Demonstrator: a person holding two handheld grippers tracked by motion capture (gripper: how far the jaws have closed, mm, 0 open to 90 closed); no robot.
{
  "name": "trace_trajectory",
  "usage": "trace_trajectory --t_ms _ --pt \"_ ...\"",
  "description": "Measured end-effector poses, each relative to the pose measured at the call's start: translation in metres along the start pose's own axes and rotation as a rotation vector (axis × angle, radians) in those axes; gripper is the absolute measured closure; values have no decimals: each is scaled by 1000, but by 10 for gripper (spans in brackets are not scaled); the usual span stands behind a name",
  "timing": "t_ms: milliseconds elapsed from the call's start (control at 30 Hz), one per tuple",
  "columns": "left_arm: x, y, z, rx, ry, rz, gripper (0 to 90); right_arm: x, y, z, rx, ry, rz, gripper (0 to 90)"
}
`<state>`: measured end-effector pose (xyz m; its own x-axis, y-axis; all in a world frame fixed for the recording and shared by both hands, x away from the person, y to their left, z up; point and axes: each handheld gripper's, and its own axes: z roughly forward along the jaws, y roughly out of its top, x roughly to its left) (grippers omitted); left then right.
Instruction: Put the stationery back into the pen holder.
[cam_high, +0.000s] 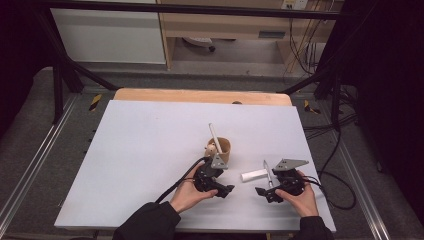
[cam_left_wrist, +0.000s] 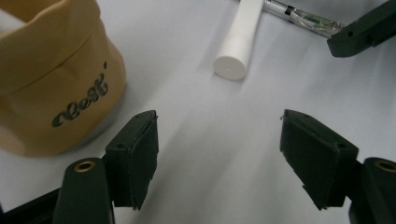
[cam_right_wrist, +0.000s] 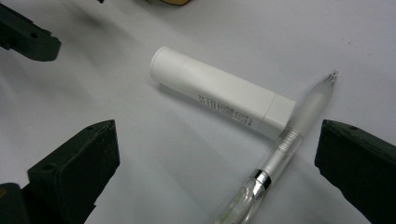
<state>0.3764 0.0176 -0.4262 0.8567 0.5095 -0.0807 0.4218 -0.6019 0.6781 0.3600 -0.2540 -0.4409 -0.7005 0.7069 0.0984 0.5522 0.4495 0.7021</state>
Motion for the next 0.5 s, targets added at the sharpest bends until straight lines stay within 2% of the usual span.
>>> trace_trajectory --t_ms 67,133,300,500 --pt "-1 4 5 7 7 10 289 0 0 0 1 2 -2 7" --pt "-3 8 9 8 0 16 325 0 0 0 2 5 -2 7" --pt "-9 16 19 24 -8 41 344 0 0 0 2 6 -3 7" --pt "-12 28 29 38 3 76 376 0 0 -1 -2 7 -2 7"
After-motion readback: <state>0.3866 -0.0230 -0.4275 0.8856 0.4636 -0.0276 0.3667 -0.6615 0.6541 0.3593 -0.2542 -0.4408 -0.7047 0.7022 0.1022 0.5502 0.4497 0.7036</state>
